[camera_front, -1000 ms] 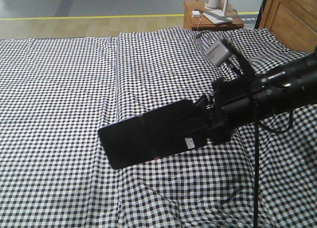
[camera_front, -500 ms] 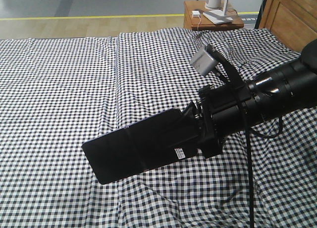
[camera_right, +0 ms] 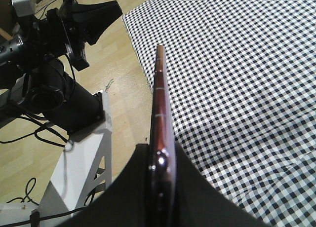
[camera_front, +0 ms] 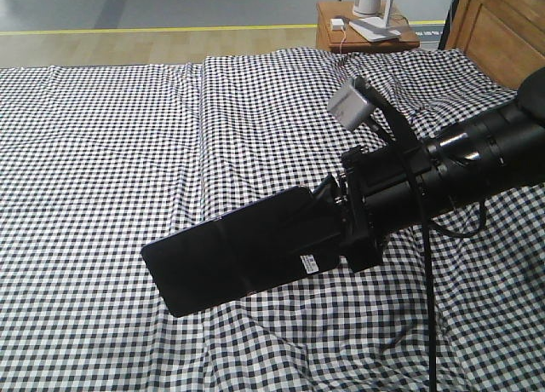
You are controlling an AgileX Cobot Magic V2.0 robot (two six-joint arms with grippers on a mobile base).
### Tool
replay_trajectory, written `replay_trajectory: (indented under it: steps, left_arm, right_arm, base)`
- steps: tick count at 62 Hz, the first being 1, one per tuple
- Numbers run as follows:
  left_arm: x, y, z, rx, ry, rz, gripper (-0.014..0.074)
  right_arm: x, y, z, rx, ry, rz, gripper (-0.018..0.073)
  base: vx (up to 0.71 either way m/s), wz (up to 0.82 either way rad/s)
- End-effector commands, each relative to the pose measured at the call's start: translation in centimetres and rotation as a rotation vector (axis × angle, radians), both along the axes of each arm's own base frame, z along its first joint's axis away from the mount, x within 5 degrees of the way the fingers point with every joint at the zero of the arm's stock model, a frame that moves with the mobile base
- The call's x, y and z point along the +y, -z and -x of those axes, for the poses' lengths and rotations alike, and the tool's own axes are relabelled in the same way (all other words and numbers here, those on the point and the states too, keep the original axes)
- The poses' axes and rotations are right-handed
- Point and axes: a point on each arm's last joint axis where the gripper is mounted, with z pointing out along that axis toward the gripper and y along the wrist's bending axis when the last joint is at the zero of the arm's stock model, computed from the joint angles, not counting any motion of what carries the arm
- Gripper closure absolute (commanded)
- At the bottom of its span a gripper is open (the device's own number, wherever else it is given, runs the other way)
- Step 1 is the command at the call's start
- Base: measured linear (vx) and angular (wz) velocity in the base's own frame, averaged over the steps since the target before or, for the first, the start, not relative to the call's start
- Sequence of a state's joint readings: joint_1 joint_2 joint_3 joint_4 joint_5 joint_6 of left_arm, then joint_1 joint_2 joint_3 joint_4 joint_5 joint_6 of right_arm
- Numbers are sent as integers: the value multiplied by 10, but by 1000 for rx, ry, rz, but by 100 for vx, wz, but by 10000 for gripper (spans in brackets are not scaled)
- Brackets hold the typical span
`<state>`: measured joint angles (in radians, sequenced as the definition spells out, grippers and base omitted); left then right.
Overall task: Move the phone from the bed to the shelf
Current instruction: 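Lift the phone off the bed with the right gripper, then hold the phone in the right gripper while the base turns away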
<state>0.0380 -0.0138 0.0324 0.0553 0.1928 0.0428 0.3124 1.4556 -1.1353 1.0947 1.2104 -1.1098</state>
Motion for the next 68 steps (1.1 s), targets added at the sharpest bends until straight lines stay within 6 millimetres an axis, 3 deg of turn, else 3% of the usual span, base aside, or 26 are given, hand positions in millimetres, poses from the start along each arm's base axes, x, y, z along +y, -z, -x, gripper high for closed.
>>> replay_trajectory:
  steps: [1,37,68]
  left_arm:
    - [0,-16,1,-108,4,4,596]
    - [0,-16,1,-108,4,4,596]
    - [0,-16,1,-108,4,4,596]
  right_arm:
    - [0,-25,14,-3,-53,-104,561]
    - [0,-25,14,-6,-55,-105,561]
    - [0,-25,14,-6,-55,-105,561]
  base:
    - [0,0]
    - [-3,10]
    - [-11,44]
